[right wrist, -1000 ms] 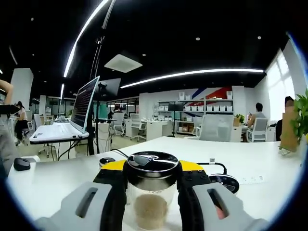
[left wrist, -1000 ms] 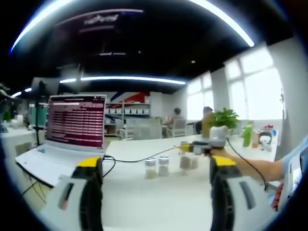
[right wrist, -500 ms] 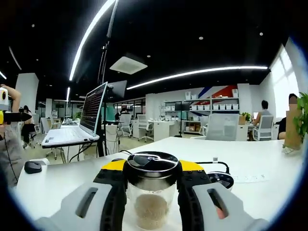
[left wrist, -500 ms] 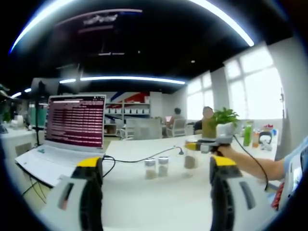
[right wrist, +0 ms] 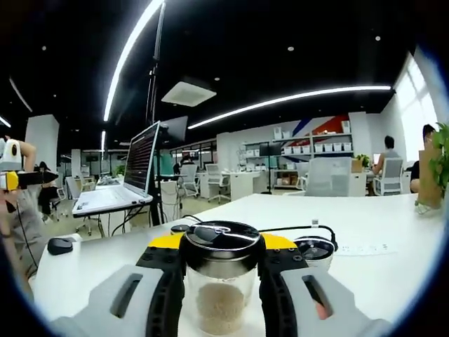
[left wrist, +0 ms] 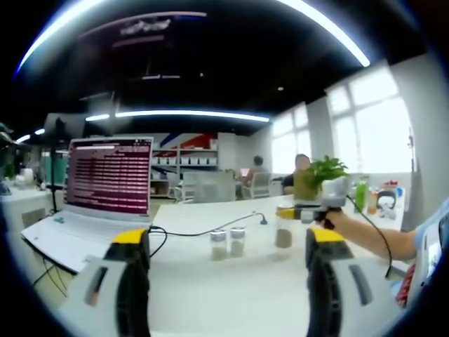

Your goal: Rotate the seasoning bottle until the label or dispensing opening points toward the visible target arrow and the bottle remains upright within the marked orientation range

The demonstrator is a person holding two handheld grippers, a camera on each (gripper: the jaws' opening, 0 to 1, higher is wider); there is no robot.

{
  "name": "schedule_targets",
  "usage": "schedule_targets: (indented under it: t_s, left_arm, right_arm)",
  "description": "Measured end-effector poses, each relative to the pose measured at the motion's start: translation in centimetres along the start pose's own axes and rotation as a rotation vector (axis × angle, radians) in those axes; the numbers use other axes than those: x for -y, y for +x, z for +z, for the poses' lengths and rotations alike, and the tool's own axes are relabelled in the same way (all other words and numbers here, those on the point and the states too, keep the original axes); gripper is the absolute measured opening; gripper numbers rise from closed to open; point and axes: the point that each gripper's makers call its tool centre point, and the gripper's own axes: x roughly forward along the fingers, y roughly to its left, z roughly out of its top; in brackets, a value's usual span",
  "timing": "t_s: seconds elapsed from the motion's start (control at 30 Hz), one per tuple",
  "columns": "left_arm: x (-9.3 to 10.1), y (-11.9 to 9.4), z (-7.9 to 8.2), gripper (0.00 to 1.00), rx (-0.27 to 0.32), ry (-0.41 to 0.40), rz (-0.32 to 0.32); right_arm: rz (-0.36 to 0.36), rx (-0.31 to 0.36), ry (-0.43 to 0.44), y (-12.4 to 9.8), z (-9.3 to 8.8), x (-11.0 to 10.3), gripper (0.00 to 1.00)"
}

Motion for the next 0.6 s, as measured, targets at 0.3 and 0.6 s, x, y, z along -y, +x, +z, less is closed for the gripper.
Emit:
schedule_targets:
  t_s: [0.3, 0.6]
  left_arm:
    - [0.5, 0.2, -0.1, 0.98, -0.007, 0.009, -0.014]
    - [0.0, -0.2, 0.0, 0.97, -0.006, 0.005, -0.003]
  right_arm:
    - [0.019, -0.004, -0.012, -1.5, -0.1, -0.8, 0.39]
    - [0.047, -0.002, -0.019, -2.4, -0.1, -1.5, 0.39]
